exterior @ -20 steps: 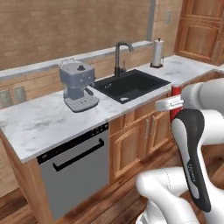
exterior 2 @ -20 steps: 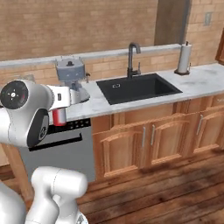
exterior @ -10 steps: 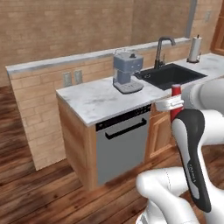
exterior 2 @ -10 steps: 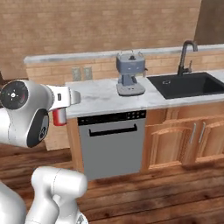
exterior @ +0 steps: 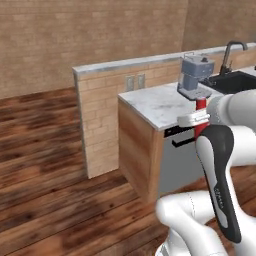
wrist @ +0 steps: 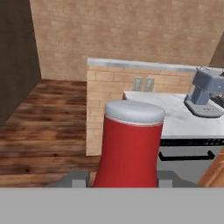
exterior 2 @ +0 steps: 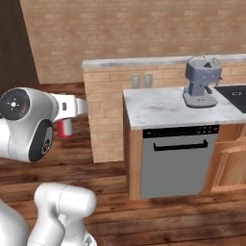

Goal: Move the hot dog bun to the plate on the dining table and place the condiment next to that plate. Then navigate to the fridge and take the sausage and place it on the plate as well.

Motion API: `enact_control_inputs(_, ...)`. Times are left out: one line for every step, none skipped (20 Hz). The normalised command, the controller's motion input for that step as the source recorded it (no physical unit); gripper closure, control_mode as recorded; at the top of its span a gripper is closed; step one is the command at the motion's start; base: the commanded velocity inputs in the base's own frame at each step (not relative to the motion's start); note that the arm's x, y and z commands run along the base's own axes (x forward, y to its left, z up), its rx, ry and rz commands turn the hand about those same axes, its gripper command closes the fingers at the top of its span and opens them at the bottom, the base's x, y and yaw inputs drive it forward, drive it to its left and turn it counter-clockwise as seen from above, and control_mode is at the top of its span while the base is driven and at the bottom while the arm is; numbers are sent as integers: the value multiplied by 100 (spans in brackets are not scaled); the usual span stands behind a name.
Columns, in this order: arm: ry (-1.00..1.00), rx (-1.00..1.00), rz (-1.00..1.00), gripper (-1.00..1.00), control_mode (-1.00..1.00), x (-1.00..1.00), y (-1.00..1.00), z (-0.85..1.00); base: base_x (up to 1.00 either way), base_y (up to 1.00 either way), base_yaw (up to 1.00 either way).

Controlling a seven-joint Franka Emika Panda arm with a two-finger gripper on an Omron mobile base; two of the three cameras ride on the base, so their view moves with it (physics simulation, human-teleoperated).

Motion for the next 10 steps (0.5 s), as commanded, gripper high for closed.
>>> enact_control_inputs(0,0,0,100,100,0,0,0,45,100,17)
enact_control_inputs(0,0,0,100,100,0,0,0,57,100,16)
enact_control_inputs(0,0,0,100,100,0,0,0,64,100,15)
enact_control_inputs(0,0,0,100,100,0,0,0,81,100,13)
enact_control_inputs(0,0,0,100,100,0,0,0,91,100,13)
enact_control_inputs(0,0,0,100,100,0,0,0,100,100,12)
enact_control_inputs(0,0,0,100,100,0,0,0,100,100,11)
enact_control_inputs(0,0,0,100,100,0,0,0,100,100,11)
enact_control_inputs(0,0,0,100,100,0,0,0,100,100,10)
enact_control_inputs(0,0,0,100,100,0,0,0,100,100,9)
